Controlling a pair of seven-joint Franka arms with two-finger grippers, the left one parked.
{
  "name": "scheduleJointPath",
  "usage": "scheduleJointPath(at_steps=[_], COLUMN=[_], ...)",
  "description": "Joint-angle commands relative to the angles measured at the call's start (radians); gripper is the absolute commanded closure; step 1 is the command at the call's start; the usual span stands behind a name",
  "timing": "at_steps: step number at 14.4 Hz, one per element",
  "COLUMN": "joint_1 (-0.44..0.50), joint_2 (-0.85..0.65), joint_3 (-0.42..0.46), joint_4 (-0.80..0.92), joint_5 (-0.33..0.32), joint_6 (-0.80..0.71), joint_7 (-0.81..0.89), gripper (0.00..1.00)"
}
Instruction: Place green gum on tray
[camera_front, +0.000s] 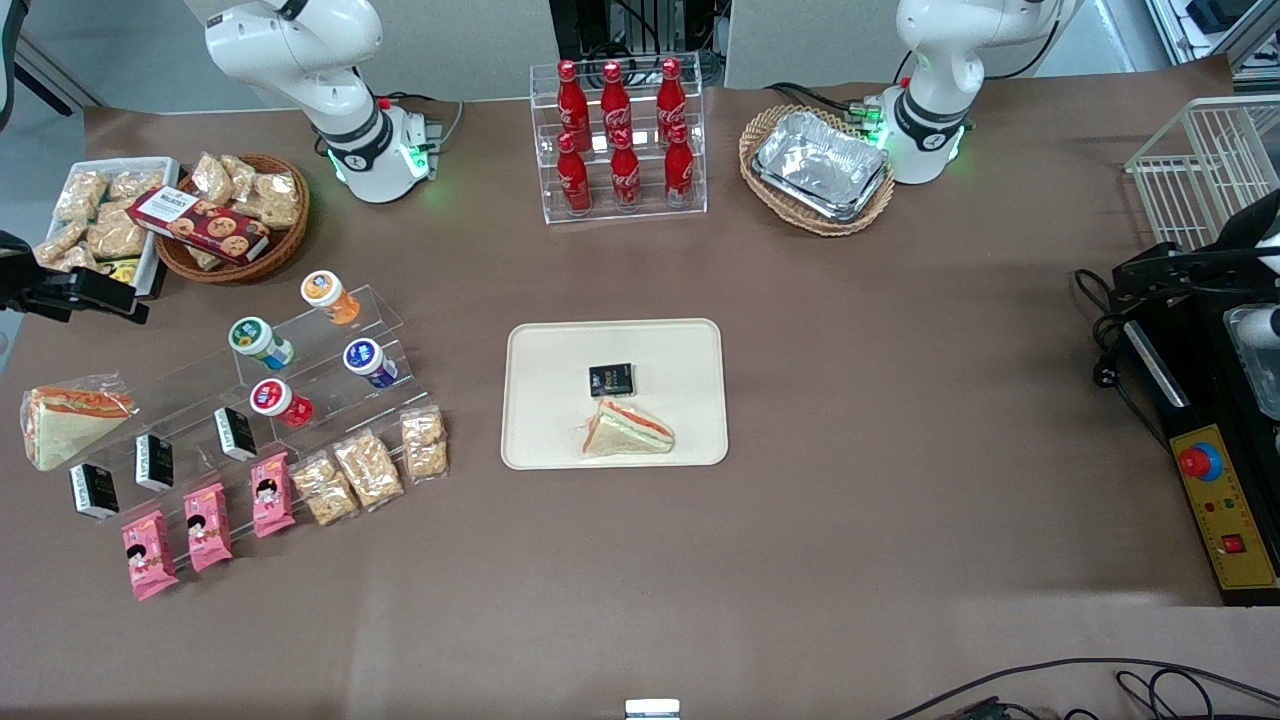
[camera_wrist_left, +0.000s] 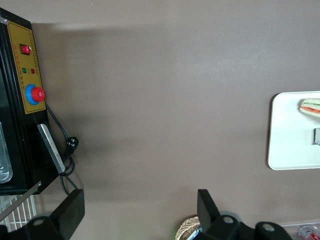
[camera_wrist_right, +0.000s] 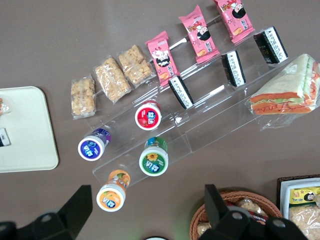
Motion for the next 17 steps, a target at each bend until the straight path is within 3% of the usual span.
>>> scheduleJointPath(at_steps=[1, 9, 17], joint_1=[0.001, 0.003, -0.002], joint_2=[0.018, -0.018, -0.285], joint_3=[0.0, 0.0, 0.003], joint_4=[0.025, -0.051, -0.47], joint_5=[-0.004, -0.001, -0.037], joint_6=[0.001, 0.021, 0.274], joint_7=[-0.011, 0.001, 0.003], gripper=[0.0, 0.0, 0.0])
